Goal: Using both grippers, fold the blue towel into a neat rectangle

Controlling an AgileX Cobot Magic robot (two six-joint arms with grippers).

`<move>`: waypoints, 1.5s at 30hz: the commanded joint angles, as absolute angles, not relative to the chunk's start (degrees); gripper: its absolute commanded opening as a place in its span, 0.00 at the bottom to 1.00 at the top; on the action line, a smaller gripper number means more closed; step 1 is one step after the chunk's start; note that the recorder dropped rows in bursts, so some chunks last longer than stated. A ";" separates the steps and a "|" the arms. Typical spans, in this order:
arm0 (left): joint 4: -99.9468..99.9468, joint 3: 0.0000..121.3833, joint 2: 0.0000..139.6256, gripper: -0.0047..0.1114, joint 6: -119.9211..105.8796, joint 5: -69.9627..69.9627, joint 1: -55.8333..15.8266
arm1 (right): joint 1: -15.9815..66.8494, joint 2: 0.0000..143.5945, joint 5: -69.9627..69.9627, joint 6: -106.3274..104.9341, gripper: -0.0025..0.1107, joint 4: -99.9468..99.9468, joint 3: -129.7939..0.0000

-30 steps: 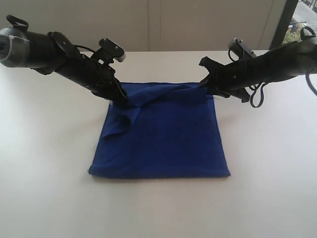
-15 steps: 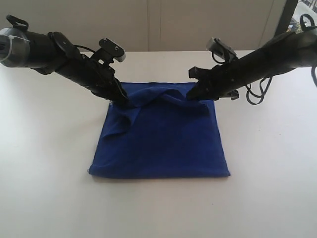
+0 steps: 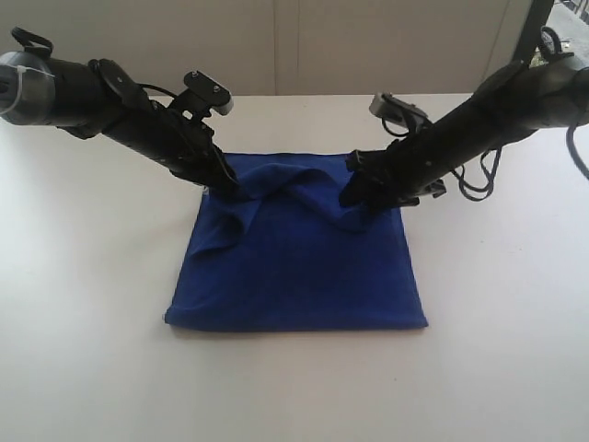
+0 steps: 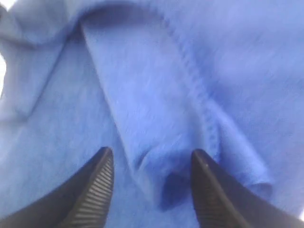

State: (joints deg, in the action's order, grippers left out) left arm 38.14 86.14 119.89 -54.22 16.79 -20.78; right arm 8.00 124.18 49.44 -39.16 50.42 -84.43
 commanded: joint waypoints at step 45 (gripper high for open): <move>38.91 85.72 119.41 0.04 -52.18 17.71 -20.71 | 8.15 124.67 45.27 -28.17 0.02 48.02 -84.55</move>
State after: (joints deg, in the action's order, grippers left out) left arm 38.14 86.14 119.89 -52.91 16.79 -20.78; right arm 8.23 124.99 46.57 -28.64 47.47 -84.46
